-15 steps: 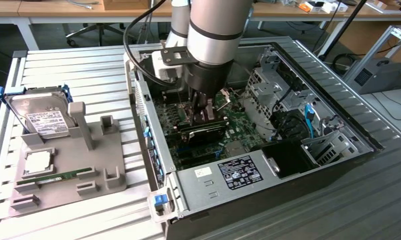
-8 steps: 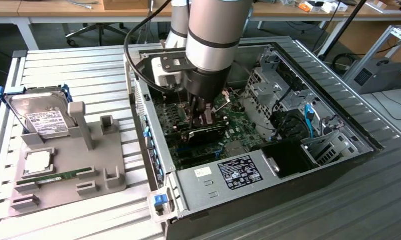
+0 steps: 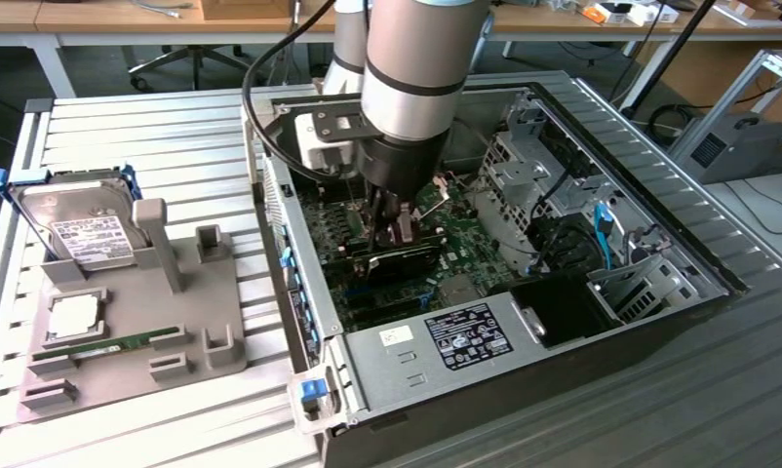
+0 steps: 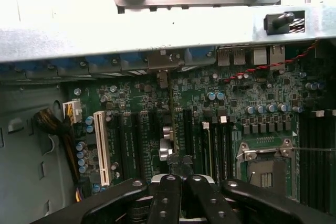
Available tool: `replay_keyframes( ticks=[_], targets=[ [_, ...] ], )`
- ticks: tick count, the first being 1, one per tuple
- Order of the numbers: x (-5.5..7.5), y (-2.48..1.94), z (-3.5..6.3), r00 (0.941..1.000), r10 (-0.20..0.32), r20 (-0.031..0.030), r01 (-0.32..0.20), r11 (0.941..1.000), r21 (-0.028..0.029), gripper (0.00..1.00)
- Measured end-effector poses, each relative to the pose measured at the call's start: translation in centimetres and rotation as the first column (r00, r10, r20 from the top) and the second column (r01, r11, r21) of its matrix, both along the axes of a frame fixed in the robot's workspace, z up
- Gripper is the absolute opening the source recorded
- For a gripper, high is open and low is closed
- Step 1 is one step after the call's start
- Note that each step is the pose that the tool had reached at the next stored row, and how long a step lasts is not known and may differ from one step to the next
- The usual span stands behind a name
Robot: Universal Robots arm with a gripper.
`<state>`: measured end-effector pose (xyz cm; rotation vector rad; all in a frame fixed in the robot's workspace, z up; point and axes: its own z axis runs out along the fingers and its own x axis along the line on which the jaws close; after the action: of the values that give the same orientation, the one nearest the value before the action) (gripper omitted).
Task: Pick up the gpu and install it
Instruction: 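Press down on the gpu until it lock into place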
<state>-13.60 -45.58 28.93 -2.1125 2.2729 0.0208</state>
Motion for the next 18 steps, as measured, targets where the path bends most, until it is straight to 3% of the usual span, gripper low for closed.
replay_keyframes(
  ticks=[4,18],
  targets=[
    [-0.01,0.00,-0.54,1.0000,0.000,-0.0002,0.000,1.0000,0.0006,0.11],
    [-0.01,0.00,-1.05,1.0000,0.000,-0.0002,0.000,1.0000,0.0009,0.11]
  ],
)
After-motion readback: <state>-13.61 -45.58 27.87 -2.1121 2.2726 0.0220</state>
